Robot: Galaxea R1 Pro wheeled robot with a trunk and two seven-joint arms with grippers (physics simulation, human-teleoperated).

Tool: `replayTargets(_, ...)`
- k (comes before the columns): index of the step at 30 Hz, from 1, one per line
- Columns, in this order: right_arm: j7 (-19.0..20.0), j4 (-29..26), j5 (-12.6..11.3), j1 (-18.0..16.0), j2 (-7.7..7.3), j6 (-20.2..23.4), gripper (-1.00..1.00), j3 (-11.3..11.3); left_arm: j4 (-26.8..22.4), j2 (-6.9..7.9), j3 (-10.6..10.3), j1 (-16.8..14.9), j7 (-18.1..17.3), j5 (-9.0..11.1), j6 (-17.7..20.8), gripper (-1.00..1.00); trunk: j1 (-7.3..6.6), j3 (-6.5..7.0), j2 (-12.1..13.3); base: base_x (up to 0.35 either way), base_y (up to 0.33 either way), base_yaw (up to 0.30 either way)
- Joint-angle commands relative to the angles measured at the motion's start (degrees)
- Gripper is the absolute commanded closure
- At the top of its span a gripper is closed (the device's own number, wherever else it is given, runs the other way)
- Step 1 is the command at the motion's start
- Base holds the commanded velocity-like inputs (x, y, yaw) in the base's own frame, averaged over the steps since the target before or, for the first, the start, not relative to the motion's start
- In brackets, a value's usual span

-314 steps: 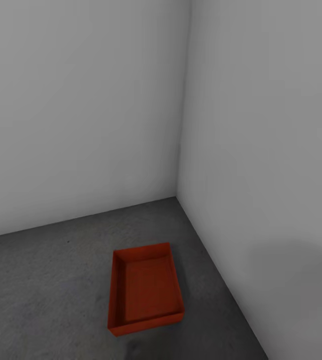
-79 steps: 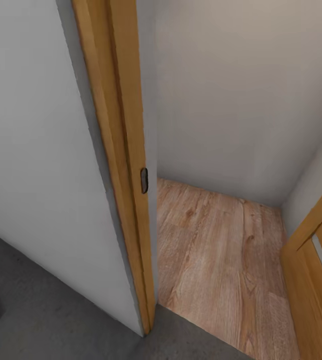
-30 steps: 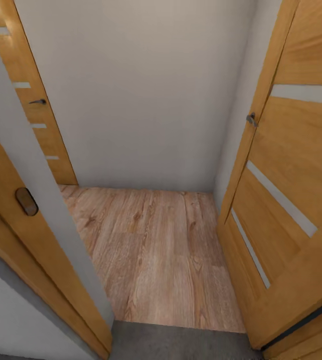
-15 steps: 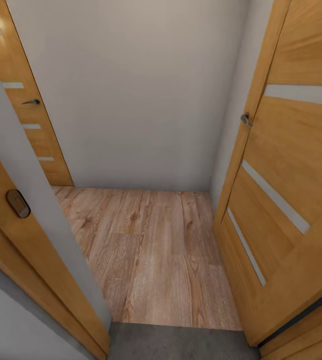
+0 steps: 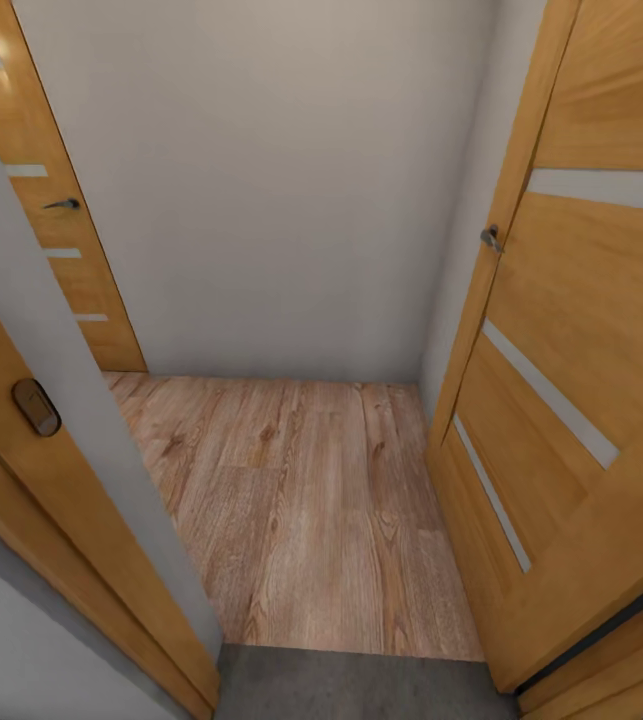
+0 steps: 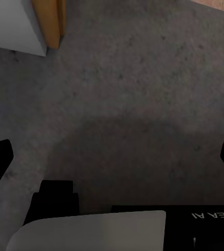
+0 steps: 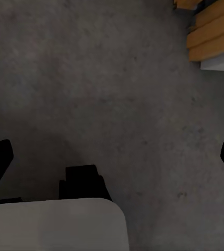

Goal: Move the two storage containers from the living room to the garage. In the garage, place one container on the floor and stack the other container on top of it (either order is fine).

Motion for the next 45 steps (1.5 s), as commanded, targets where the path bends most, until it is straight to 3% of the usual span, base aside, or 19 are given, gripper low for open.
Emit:
replayTargets(1,-0.2,0.0,-0.6,0.0,0.01,-0.2,-1.0,0.5,0.1,0.01,-0.5,0.0,-0.2,0.6,-0.2,-1.0,-0.01,-0.05,0.0,0.0,0.0,0.0)
replayTargets(15,-0.2,0.0,-0.6,0.0,0.01,-0.2,-1.0,0.5,0.1,-0.01,-0.5,0.0,-0.2,0.6,-0.2,-1.0,-0.01,-0.05,0.0,0.011,0.0,0.0)
replayTargets(45,-0.2,0.0,-0.5,0.0,0.07,-0.2,-1.0,0.5,0.0,-0.02,-0.5,0.0,-0.2,0.6,-0.3,-1.0,-0.01,-0.05,0.0,0.153,-0.087,0.0)
